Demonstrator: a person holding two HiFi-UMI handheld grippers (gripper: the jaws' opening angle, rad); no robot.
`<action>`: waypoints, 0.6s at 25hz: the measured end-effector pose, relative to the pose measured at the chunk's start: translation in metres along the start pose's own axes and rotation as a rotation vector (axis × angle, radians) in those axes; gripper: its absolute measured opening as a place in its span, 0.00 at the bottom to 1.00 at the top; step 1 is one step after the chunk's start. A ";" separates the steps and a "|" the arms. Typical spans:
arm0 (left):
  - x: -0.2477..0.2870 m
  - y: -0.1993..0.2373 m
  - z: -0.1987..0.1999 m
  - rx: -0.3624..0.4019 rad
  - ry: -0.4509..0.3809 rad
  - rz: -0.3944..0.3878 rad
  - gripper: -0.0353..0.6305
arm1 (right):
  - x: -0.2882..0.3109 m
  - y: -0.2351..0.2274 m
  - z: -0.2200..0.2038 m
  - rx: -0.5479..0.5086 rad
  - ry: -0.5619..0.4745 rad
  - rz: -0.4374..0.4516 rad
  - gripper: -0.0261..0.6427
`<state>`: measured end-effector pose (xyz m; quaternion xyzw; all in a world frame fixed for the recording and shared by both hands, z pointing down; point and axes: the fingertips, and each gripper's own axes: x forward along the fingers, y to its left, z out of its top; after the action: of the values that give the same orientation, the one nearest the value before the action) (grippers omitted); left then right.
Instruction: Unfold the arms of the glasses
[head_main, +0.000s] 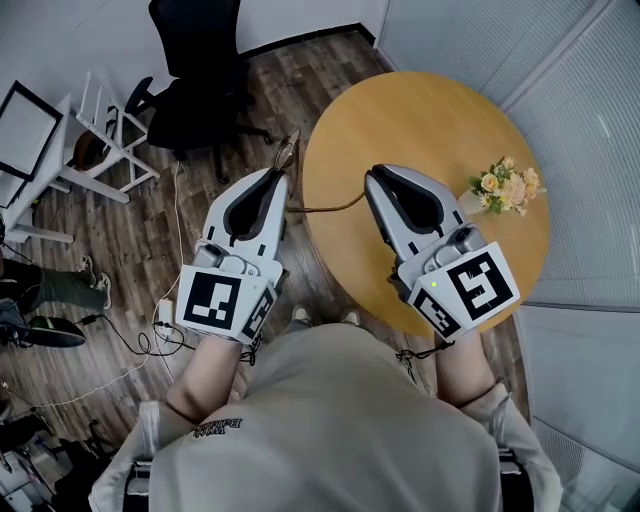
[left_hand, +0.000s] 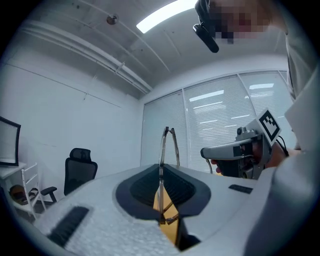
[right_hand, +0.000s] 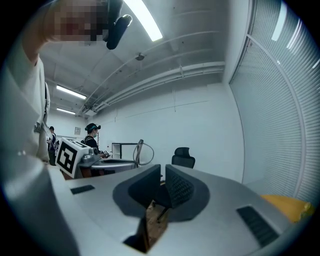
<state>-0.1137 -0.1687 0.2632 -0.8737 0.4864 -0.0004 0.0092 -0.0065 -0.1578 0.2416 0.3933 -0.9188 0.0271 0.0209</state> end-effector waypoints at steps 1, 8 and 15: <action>0.000 0.002 0.000 -0.005 -0.003 0.004 0.11 | -0.002 -0.001 -0.004 0.009 0.006 0.000 0.10; -0.001 0.010 0.004 -0.064 -0.018 0.015 0.11 | -0.013 -0.002 -0.033 0.037 0.074 0.002 0.10; 0.001 0.013 0.006 -0.098 -0.030 0.008 0.11 | -0.019 0.001 -0.069 0.080 0.148 0.007 0.10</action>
<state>-0.1238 -0.1765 0.2567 -0.8711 0.4891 0.0365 -0.0264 0.0076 -0.1390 0.3092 0.3876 -0.9142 0.0928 0.0729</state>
